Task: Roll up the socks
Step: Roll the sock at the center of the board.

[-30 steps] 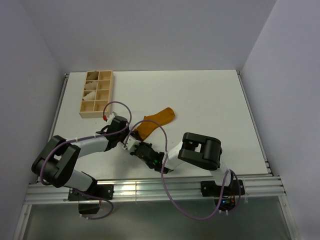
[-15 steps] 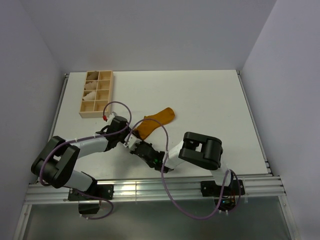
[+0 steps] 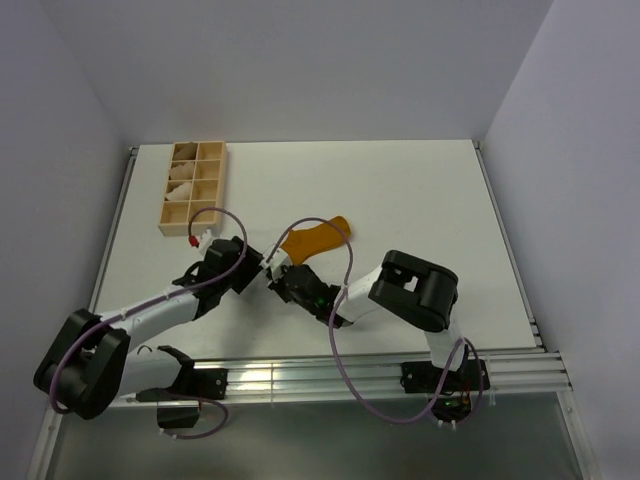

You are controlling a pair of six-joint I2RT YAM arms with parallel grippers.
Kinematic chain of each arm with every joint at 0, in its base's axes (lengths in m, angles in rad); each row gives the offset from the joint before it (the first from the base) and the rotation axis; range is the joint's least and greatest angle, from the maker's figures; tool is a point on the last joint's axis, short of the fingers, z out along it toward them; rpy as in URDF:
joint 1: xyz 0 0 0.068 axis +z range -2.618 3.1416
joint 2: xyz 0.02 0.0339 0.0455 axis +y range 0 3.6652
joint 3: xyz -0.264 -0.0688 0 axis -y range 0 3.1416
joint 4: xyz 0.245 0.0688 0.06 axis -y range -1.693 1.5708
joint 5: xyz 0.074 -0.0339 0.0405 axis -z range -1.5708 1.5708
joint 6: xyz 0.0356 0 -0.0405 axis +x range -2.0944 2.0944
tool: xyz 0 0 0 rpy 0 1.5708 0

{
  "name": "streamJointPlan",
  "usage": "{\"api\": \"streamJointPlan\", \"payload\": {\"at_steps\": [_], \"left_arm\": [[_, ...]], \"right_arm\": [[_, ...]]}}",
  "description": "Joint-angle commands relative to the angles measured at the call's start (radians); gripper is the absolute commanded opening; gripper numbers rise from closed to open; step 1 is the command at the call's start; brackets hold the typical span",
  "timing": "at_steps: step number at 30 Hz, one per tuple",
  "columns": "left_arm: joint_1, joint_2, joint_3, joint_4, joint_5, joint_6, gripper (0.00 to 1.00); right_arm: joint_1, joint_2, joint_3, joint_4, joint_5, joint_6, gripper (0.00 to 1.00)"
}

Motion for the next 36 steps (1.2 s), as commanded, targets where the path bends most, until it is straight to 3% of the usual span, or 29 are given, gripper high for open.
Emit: {"api": "streamJointPlan", "payload": {"at_steps": [1, 11, 19, 31, 36], "left_arm": [[0.007, -0.078, -0.035, 0.022, -0.061, -0.024, 0.71], [0.007, -0.113, -0.092, 0.091, -0.057, -0.004, 0.71], [0.007, -0.035, -0.095, 0.165, -0.019, 0.008, 0.71], [0.007, 0.057, -0.086, 0.251, 0.046, 0.022, 0.66], [0.003, 0.078, -0.087, 0.252, 0.057, 0.015, 0.62]], "right_arm": [[-0.066, -0.009, -0.035, -0.131, -0.186, 0.151, 0.0], [-0.278, 0.008, -0.009, -0.128, -0.679, 0.395, 0.0], [-0.403, 0.063, -0.054, 0.146, -0.969, 0.731, 0.0], [-0.484, 0.195, -0.045, 0.507, -1.118, 1.193, 0.0], [-0.49, 0.213, -0.072, 0.565, -1.089, 1.239, 0.0]]}}
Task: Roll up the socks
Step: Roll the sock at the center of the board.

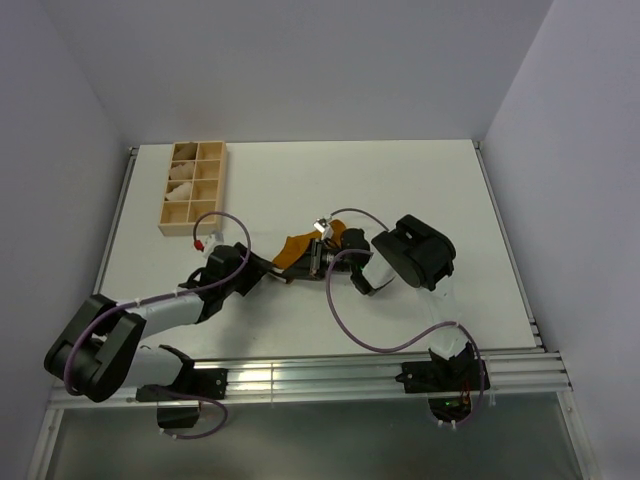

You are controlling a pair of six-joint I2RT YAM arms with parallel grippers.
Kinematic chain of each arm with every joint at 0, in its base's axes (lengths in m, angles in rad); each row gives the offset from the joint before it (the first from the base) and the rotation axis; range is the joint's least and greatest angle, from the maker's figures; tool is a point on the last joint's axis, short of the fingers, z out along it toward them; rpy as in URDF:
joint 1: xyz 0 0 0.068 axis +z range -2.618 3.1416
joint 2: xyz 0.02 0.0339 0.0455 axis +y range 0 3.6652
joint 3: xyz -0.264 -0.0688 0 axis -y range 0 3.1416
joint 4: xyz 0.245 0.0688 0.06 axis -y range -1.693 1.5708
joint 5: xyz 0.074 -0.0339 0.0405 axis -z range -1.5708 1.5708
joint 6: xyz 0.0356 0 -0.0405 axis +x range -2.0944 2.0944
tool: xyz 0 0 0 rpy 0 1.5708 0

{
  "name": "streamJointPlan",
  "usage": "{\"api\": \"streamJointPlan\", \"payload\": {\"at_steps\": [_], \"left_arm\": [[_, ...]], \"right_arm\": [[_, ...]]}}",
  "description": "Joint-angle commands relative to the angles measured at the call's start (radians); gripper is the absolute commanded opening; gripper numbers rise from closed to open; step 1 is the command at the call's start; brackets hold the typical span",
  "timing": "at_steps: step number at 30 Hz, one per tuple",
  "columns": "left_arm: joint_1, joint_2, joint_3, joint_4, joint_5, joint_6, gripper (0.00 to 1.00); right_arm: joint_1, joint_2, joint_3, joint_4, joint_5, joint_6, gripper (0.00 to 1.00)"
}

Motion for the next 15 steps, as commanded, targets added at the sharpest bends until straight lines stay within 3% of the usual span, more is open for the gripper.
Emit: {"api": "streamJointPlan", "payload": {"at_steps": [1, 15], "left_arm": [[-0.004, 0.003, -0.01, 0.055, 0.02, -0.003, 0.61], [-0.055, 0.004, -0.005, 0.043, -0.002, -0.02, 0.56]], "right_arm": [[-0.006, 0.009, -0.024, 0.143, -0.005, 0.098, 0.0], [-0.006, 0.025, -0.118, 0.139, 0.102, 0.173, 0.0]]}}
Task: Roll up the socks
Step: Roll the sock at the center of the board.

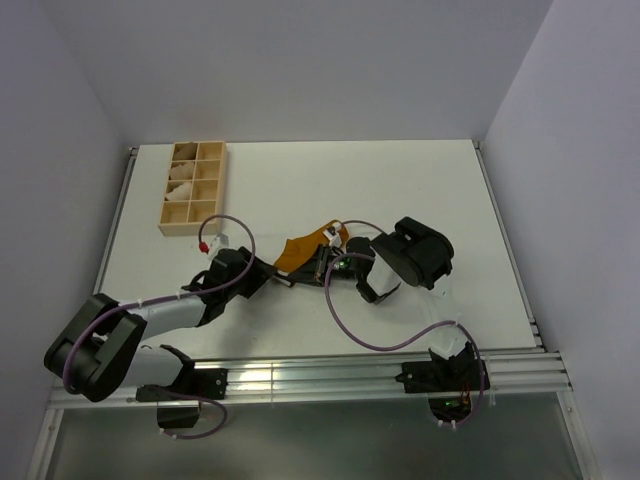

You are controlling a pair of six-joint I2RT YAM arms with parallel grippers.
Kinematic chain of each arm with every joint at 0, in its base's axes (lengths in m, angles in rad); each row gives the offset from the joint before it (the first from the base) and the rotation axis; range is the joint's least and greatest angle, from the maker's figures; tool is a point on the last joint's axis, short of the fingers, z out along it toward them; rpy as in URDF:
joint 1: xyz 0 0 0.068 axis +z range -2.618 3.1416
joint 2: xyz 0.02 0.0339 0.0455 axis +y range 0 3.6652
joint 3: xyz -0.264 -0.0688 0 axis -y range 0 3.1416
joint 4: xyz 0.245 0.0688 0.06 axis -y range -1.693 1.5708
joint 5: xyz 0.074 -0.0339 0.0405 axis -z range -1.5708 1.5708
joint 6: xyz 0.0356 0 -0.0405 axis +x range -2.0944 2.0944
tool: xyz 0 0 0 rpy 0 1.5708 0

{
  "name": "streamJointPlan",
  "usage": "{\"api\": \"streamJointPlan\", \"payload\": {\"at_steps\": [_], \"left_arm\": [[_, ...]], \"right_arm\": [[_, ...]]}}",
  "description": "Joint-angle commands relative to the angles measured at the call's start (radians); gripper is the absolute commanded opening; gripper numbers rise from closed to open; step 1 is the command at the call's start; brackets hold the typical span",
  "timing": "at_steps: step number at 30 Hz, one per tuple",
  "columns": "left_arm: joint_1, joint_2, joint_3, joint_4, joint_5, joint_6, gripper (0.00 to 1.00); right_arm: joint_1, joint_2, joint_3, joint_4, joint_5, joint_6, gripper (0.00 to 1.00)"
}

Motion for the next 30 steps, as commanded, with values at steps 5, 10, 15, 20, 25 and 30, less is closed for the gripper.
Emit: {"api": "streamJointPlan", "payload": {"at_steps": [5, 10, 15, 20, 25, 30], "left_arm": [[-0.033, 0.028, 0.03, 0.006, -0.016, -0.007, 0.54], [-0.037, 0.062, 0.051, 0.011, -0.025, -0.007, 0.48], [-0.039, 0.104, 0.066, 0.043, -0.024, -0.011, 0.48], [-0.045, 0.146, 0.094, 0.025, -0.028, -0.008, 0.42], [-0.046, 0.17, 0.111, -0.013, -0.038, -0.008, 0.27], [-0.046, 0.189, 0.137, -0.063, -0.039, -0.002, 0.13]], "right_arm": [[-0.002, -0.013, -0.04, -0.017, 0.061, -0.005, 0.0], [0.002, -0.036, -0.045, -0.096, 0.075, -0.028, 0.0], [0.006, -0.027, -0.029, -0.118, 0.063, -0.028, 0.0], [0.02, -0.041, -0.008, -0.209, 0.064, -0.074, 0.0], [0.026, -0.094, 0.0, -0.322, 0.087, -0.152, 0.04], [0.029, -0.218, -0.008, -0.516, 0.174, -0.292, 0.24]]}}
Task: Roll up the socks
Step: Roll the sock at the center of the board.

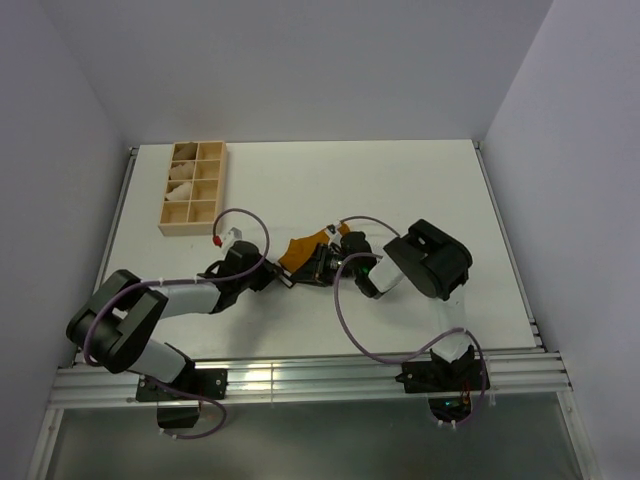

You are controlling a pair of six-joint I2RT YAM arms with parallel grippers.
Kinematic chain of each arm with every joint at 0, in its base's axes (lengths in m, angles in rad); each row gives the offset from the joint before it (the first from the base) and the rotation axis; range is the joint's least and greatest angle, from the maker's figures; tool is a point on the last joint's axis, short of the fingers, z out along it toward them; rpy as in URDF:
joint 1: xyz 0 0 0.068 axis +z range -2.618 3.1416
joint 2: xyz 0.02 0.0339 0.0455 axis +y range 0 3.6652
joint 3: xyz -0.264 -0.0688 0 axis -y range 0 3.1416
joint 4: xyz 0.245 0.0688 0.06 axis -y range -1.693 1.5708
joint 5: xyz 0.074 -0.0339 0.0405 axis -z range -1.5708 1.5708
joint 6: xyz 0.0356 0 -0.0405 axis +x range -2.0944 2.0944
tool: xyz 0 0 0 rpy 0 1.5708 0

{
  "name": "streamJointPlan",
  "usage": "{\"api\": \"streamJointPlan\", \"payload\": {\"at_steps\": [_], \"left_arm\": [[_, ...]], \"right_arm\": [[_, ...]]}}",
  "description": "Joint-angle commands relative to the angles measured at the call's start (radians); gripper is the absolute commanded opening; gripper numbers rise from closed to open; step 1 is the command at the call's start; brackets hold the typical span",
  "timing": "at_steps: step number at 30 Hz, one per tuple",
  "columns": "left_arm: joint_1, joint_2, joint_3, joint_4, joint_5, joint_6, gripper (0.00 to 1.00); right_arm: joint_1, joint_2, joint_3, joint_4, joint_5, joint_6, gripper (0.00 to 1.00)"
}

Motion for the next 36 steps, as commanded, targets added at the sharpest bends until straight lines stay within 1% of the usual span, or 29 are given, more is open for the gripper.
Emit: {"api": "streamJointPlan", "payload": {"at_steps": [1, 2, 3, 4, 5, 6, 7, 9, 10, 11, 12, 13, 14, 17, 20, 23, 24, 30, 34, 36], "left_arm": [[-0.004, 0.028, 0.031, -0.071, -0.028, 0.012, 0.11], [-0.004, 0.029, 0.034, -0.077, -0.028, 0.017, 0.11], [-0.006, 0.031, 0.044, -0.091, -0.026, 0.018, 0.09], [-0.006, 0.031, 0.047, -0.097, -0.026, 0.02, 0.08], [-0.004, 0.031, 0.053, -0.102, -0.026, 0.023, 0.07], [-0.004, 0.031, 0.054, -0.111, -0.026, 0.026, 0.07], [-0.004, 0.032, 0.06, -0.12, -0.026, 0.026, 0.07], [-0.004, 0.032, 0.073, -0.131, -0.025, 0.037, 0.07], [-0.004, 0.034, 0.076, -0.146, -0.022, 0.038, 0.07], [-0.004, 0.035, 0.083, -0.148, -0.017, 0.041, 0.07], [-0.004, 0.034, 0.085, -0.15, -0.017, 0.044, 0.07], [-0.004, 0.034, 0.088, -0.156, -0.014, 0.046, 0.07], [-0.004, 0.034, 0.091, -0.156, -0.01, 0.047, 0.07], [-0.004, 0.037, 0.1, -0.165, -0.003, 0.057, 0.07], [-0.004, 0.041, 0.108, -0.173, 0.009, 0.064, 0.07], [-0.004, 0.049, 0.114, -0.173, 0.023, 0.066, 0.07], [-0.004, 0.055, 0.116, -0.173, 0.024, 0.069, 0.07], [-0.004, 0.06, 0.119, -0.171, 0.039, 0.072, 0.06], [-0.004, 0.06, 0.12, -0.17, 0.044, 0.074, 0.06], [-0.004, 0.061, 0.12, -0.17, 0.047, 0.072, 0.06]], "right_arm": [[0.007, -0.121, -0.007, -0.263, 0.099, -0.222, 0.27], [0.01, -0.191, -0.004, -0.308, 0.122, -0.266, 0.3], [0.016, -0.227, -0.001, -0.389, 0.149, -0.304, 0.34], [0.021, -0.259, 0.006, -0.443, 0.215, -0.388, 0.36], [0.027, -0.332, 0.012, -0.49, 0.258, -0.433, 0.4], [0.038, -0.363, 0.022, -0.565, 0.301, -0.48, 0.42], [0.07, -0.397, 0.029, -0.604, 0.415, -0.566, 0.44], [0.117, -0.449, 0.068, -0.68, 0.531, -0.66, 0.49], [0.146, -0.454, 0.082, -0.739, 0.609, -0.748, 0.51], [0.215, -0.454, 0.094, -0.757, 0.737, -0.787, 0.53], [0.249, -0.448, 0.107, -0.765, 0.796, -0.823, 0.54], [0.306, -0.442, 0.107, -0.758, 0.841, -0.875, 0.55], [0.327, -0.433, 0.099, -0.745, 0.908, -0.896, 0.56], [0.395, -0.391, 0.096, -0.687, 0.993, -0.97, 0.6], [0.45, -0.35, 0.087, -0.627, 1.094, -1.048, 0.62], [0.481, -0.316, 0.066, -0.54, 1.145, -1.104, 0.64], [0.498, -0.308, 0.062, -0.497, 1.169, -1.155, 0.65], [0.535, -0.25, 0.03, -0.344, 1.202, -1.259, 0.65], [0.547, -0.213, 0.035, -0.305, 1.206, -1.289, 0.64], [0.547, -0.193, 0.035, -0.27, 1.2, -1.305, 0.62]]}}
